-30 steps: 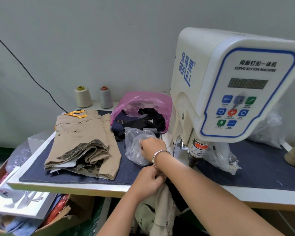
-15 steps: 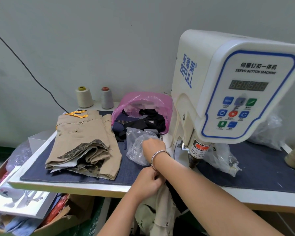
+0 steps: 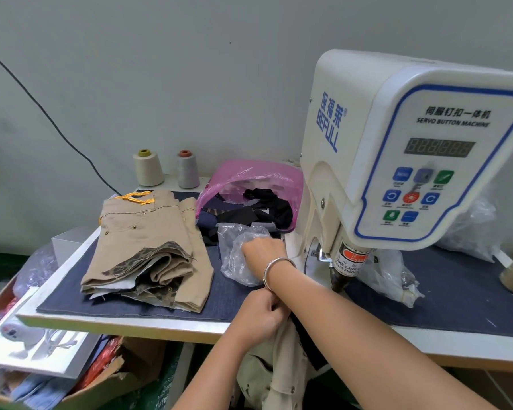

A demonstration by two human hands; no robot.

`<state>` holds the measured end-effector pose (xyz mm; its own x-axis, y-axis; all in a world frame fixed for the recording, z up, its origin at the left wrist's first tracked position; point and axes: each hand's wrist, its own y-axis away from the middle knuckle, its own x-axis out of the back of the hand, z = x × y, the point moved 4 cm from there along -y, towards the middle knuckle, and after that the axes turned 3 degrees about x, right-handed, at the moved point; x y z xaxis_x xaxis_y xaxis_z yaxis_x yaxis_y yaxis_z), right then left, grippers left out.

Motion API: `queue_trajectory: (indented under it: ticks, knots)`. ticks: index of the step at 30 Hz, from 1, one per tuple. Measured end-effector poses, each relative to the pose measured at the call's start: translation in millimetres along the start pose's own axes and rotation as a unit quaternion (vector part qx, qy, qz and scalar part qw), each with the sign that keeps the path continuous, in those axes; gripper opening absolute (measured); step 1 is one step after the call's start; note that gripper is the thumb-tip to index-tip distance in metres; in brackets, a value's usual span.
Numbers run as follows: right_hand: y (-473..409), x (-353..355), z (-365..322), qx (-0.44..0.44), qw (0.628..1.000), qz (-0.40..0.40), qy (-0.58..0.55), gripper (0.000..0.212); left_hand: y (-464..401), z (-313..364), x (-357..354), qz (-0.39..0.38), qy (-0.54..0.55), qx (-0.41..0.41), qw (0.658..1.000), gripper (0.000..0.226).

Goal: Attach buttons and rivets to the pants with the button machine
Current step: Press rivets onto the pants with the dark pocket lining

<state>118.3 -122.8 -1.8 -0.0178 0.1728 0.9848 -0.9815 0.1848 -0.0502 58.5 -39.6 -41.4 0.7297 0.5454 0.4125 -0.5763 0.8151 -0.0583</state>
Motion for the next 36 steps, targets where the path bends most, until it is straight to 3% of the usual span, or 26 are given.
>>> queue_trajectory:
  ticks: [15,24,29,36]
  knots:
    - [-1,-8,1,0.002,1.0,-0.01,-0.026,0.03,2,3,0,-0.008,-0.002,0.0,1.0,0.017]
    - [-8,-12,11,-0.091,0.981,-0.024,-0.167,0.024,0,1,2,0.007,0.048,0.007,0.999,0.013]
    - [-12,-13,11,-0.089,0.983,0.001,-0.163,0.023,-2,1,3,0.018,0.034,0.003,0.999,0.031]
    - [-14,-11,7,-0.061,0.991,0.0,-0.116,0.026,-2,2,3,0.02,0.029,0.012,0.999,0.032]
